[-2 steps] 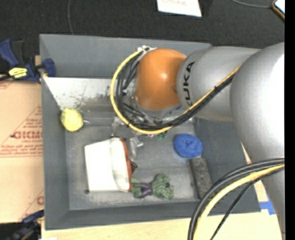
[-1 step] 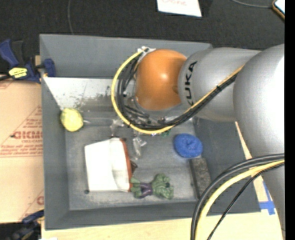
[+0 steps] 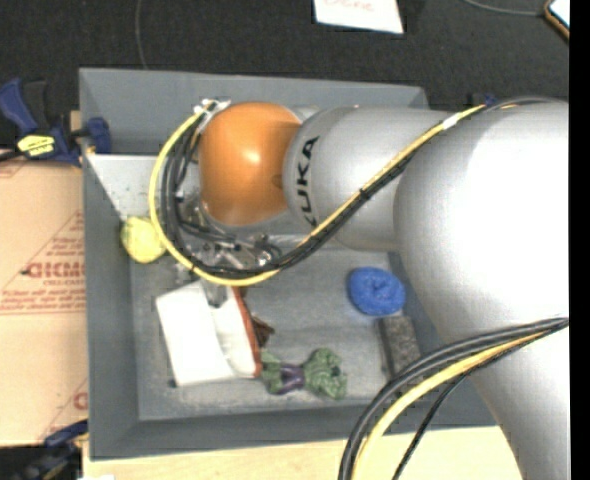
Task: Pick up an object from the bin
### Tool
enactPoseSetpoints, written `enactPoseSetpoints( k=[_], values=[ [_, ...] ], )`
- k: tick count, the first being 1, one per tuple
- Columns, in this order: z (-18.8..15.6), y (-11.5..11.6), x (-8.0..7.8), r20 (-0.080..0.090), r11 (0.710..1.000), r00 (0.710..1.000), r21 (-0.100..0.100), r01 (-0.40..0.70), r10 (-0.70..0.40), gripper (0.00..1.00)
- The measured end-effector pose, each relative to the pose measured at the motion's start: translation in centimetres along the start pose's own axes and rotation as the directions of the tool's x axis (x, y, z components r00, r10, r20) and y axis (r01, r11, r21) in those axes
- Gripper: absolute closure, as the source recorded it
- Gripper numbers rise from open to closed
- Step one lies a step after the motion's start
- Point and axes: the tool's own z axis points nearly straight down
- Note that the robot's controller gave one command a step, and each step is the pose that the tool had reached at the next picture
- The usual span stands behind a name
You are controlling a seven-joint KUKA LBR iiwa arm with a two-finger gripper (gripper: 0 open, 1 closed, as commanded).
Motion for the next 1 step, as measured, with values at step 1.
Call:
enactPoseSetpoints(
  k=[1],
  values=[
    [0.01, -0.05, 0.04, 0.000, 1.000, 1.000, 0.000, -0.001, 0.001, 1.00]
  ],
)
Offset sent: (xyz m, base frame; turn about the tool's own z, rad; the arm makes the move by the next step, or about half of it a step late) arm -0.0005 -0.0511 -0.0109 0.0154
